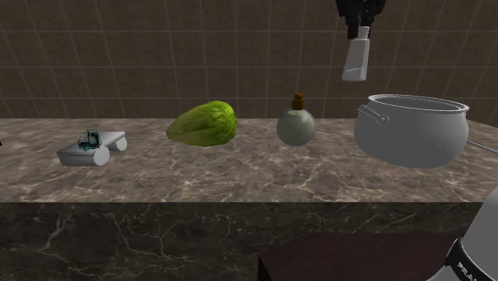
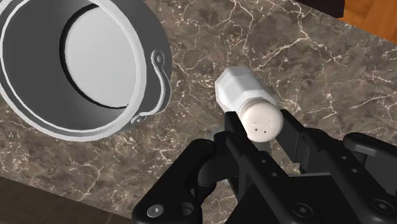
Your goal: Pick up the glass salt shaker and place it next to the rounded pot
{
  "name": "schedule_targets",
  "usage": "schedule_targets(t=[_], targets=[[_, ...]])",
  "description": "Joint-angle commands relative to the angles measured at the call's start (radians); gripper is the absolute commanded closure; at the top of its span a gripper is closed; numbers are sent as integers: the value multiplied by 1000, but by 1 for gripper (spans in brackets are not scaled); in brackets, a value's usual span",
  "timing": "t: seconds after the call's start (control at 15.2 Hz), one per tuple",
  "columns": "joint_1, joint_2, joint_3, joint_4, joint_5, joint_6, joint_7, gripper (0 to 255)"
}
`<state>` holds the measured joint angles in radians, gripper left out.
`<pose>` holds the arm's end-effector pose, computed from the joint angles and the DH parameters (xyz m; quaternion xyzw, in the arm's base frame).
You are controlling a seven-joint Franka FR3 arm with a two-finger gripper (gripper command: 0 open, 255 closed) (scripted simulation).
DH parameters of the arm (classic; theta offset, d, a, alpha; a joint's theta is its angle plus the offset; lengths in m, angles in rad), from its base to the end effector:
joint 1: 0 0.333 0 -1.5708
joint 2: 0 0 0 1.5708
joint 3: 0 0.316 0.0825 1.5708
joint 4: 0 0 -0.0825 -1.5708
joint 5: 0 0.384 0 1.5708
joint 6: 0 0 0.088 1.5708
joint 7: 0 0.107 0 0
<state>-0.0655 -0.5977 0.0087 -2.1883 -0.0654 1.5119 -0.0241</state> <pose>0.3543 -0.0267 0.6022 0.9984 -0.0178 -0.0407 0.0335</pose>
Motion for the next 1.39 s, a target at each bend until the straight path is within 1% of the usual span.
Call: schedule_targets(t=[0.0, 0.07, 1.32], targets=[[-16, -33, -40, -24, -27, -5, -51, 255], [-27, -48, -67, -34, -46, -7, -83, 255], [-30, -74, -78, -308, -57, 240, -64, 255]])
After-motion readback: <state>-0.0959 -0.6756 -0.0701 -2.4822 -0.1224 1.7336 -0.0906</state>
